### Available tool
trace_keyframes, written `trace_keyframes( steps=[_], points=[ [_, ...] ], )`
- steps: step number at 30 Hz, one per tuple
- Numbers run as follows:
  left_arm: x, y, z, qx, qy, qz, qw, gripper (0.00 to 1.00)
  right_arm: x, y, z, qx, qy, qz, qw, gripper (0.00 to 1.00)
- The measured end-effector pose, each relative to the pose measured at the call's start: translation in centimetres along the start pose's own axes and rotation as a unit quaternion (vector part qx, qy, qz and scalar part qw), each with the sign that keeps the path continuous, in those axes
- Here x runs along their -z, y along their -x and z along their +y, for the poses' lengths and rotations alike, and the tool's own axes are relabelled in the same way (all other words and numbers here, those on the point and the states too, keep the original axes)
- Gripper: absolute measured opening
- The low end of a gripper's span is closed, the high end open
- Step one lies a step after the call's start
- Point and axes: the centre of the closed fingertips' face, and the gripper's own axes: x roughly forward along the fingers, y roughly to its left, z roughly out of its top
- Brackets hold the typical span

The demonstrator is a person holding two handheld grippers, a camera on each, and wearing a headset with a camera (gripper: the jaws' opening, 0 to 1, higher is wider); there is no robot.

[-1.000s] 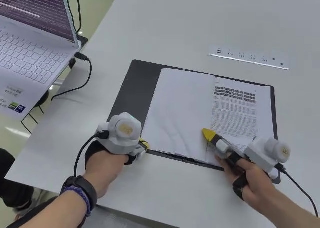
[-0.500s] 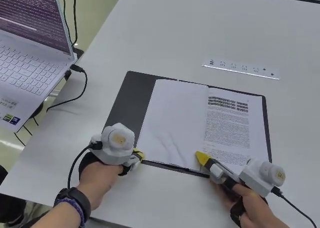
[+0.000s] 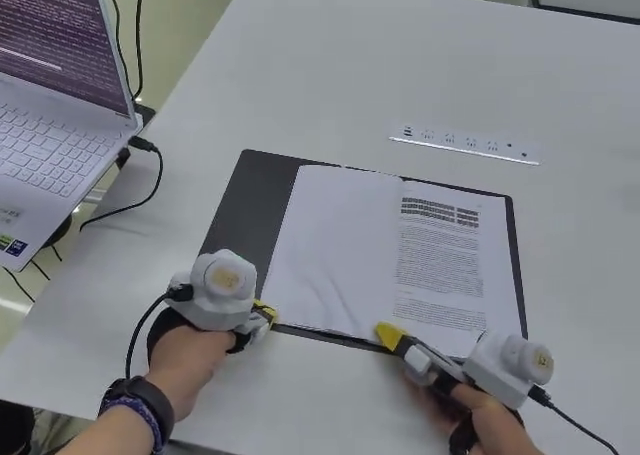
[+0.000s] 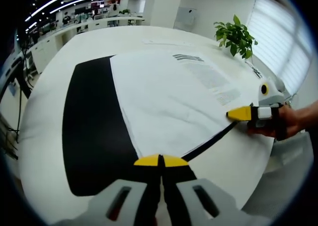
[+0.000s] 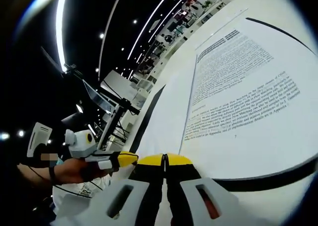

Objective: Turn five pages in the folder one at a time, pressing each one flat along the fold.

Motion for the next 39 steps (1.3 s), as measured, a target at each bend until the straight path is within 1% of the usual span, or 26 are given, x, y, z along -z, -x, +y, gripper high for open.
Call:
trace_keyframes(
  steps=[2, 3, 6, 8, 9, 10, 11, 12, 13, 14, 15, 16, 18, 19, 20, 22, 25, 27, 28, 30, 31, 32, 35, 39],
  points=[
    [0.0, 0.0, 0.0, -0.004, 0.005, -0.003, 1.0, 0.0, 0.0, 0.1, -0.1, 0.007, -0.011, -0.009, 0.9999, 0.0],
    [0.0, -0.1, 0.0, -0.007, 0.007, -0.004, 0.9999, 0.0, -0.1, 0.1, 0.0, 0.012, -0.022, -0.015, 0.9996, 0.0],
    [-0.1, -0.1, -0.1, -0.014, 0.008, -0.002, 0.9999, 0.0, -0.2, 0.1, 0.0, 0.026, -0.031, -0.02, 0.999, 0.0],
    [-0.2, -0.1, -0.2, -0.009, 0.004, -0.003, 0.9999, 0.0, -0.4, 0.1, 0.1, 0.036, -0.035, -0.025, 0.9984, 0.0],
    [-0.2, -0.2, -0.1, -0.006, 0.006, -0.005, 1.0, 0.0, -0.6, 0.2, 0.0, 0.047, -0.031, -0.033, 0.9978, 0.0],
    [-0.2, -0.2, 0.0, -0.002, 0.017, -0.007, 0.9998, 0.0, -1.0, 0.4, -0.1, 0.06, -0.027, -0.045, 0.9968, 0.0],
    [-0.2, -0.2, 0.0, 0.0, 0.026, -0.006, 0.9996, 0.0, -1.3, 0.6, -0.1, 0.067, -0.029, -0.056, 0.9958, 0.0],
    [-0.2, -0.2, 0.1, -0.001, 0.034, -0.005, 0.9994, 0.0, -1.5, 0.7, 0.1, 0.064, -0.035, -0.064, 0.9953, 0.01],
    [-0.2, -0.1, 0.1, -0.002, 0.034, -0.003, 0.9994, 0.0, -1.5, 0.9, 0.2, 0.063, -0.036, -0.066, 0.9952, 0.04],
    [-0.2, 0.1, -0.2, -0.004, 0.033, 0.0, 0.9994, 0.0, -1.6, 0.9, 0.3, 0.064, -0.031, -0.062, 0.9956, 0.07],
    [-0.3, 0.3, -0.4, -0.006, 0.033, 0.0, 0.9994, 0.02, -1.5, 1.1, 0.0, 0.073, -0.013, -0.046, 0.9962, 0.11],
    [-0.5, 0.6, -0.7, -0.006, 0.034, -0.002, 0.9994, 0.04, -1.6, 1.3, 0.0, 0.076, -0.004, -0.041, 0.9963, 0.14],
    [-1.3, 1.2, -1.6, 0.001, 0.03, -0.016, 0.9994, 0.05, -2.6, 2.0, 0.4, 0.078, 0.006, -0.05, 0.9957, 0.2],
    [-1.5, 1.4, -1.9, 0.001, 0.029, -0.021, 0.9994, 0.08, -2.9, 2.4, 0.4, 0.081, 0.005, -0.054, 0.9952, 0.21],
    [-1.7, 1.7, -2.2, -0.001, 0.03, -0.025, 0.9992, 0.1, -3.2, 2.9, 0.5, 0.087, 0.005, -0.061, 0.9943, 0.23],
    [-2.0, 2.2, -2.7, 0.001, 0.036, -0.034, 0.9988, 0.14, -3.5, 3.8, 0.7, 0.095, 0.016, -0.065, 0.9932, 0.26],
    [-2.3, 2.8, -3.4, 0.001, 0.041, -0.042, 0.9983, 0.19, -3.9, 4.7, 0.5, 0.105, 0.024, -0.065, 0.9921, 0.31],
    [-2.6, 3.4, -3.6, -0.001, 0.044, -0.048, 0.9978, 0.23, -4.3, 5.5, 0.7, 0.107, 0.04, -0.063, 0.9914, 0.34],
    [-2.7, 3.7, -3.7, -0.001, 0.046, -0.051, 0.9976, 0.25, -4.4, 5.8, 0.8, 0.108, 0.042, -0.063, 0.9913, 0.36],
    [-3.0, 4.5, -3.9, -0.002, 0.056, -0.057, 0.9968, 0.3, -4.9, 6.6, 0.4, 0.111, 0.034, -0.07, 0.9908, 0.39],
    [-3.2, 4.8, -4.1, 0.0, 0.059, -0.065, 0.9961, 0.32, -5.4, 6.9, 0.4, 0.112, 0.023, -0.082, 0.9901, 0.4],
    [-3.5, 5.4, -4.3, 0.004, 0.058, -0.075, 0.9955, 0.33, -6.0, 7.4, 0.4, 0.111, 0.014, -0.098, 0.9889, 0.42],
    [-3.5, 6.3, -4.2, -0.002, 0.048, -0.078, 0.9958, 0.35, -6.8, 8.4, 0.5, 0.113, 0.021, -0.101, 0.9882, 0.43],
    [-4.0, 7.5, -4.2, -0.004, 0.039, -0.091, 0.9951, 0.37, -7.6, 10.0, 0.5, 0.117, 0.045, -0.106, 0.9864, 0.46]
  ],
)
